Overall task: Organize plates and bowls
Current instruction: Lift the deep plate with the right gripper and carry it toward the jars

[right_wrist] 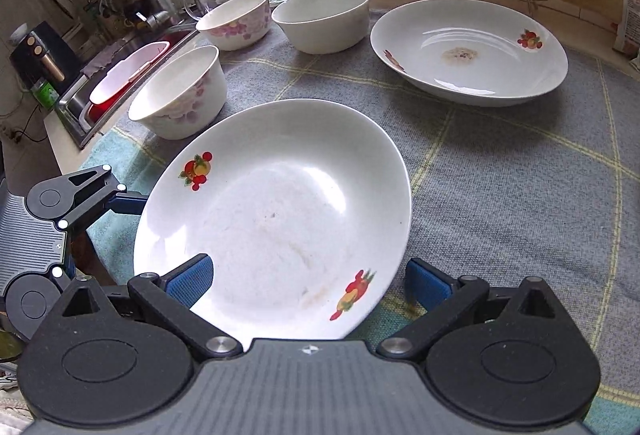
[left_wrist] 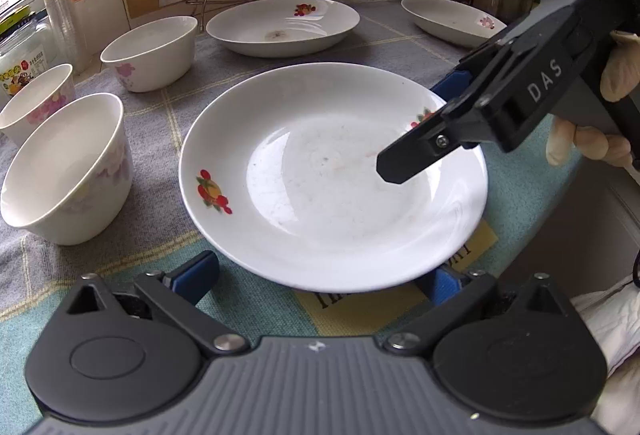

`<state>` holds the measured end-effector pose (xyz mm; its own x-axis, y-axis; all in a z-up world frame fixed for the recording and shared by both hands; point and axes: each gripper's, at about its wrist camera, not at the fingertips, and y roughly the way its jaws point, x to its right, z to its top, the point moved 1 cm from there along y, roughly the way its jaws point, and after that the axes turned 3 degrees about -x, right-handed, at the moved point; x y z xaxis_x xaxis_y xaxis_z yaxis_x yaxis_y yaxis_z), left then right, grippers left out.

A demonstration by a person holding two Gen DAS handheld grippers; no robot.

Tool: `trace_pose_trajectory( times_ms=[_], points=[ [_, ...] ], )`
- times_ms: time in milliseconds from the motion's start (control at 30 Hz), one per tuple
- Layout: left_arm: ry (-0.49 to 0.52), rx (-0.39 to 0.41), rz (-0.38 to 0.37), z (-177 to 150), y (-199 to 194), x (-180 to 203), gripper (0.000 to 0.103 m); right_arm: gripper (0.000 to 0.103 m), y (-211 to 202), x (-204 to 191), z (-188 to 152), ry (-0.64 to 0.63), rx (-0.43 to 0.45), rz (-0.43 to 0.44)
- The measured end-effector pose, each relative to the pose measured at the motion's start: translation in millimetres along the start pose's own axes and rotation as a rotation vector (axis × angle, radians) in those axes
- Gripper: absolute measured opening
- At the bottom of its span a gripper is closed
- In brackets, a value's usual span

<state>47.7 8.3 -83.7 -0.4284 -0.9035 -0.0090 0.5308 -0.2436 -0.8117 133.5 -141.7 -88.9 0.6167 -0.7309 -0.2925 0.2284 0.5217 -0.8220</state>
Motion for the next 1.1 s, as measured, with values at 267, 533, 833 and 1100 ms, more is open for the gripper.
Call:
trace_pose_trajectory(
  times_ms=[267,533,833,1100],
  points=[
    [0.033,0.046,-0.025,-3.8,-0.3,-2.0,0.103,0.103,3.9,1.3,10.9,0.035,-0.028,-0.001],
    [0.051,0.087,-0.039,-8.4,-1.3,-2.9,0.103,0.103,8.6,0.9,19.3,0.012,-0.055,0.014],
    [0.088,0.089,-0.065,-6.4,-0.4,-3.7,0.103,0.103,10.7,9.1,27.5,0.008,-0.07,0.062],
    [0.118,0.091,-0.083,-4.5,-0.7,-4.7,0.103,0.103,13.7,15.3,38.4,0.014,-0.105,0.1]
  ],
)
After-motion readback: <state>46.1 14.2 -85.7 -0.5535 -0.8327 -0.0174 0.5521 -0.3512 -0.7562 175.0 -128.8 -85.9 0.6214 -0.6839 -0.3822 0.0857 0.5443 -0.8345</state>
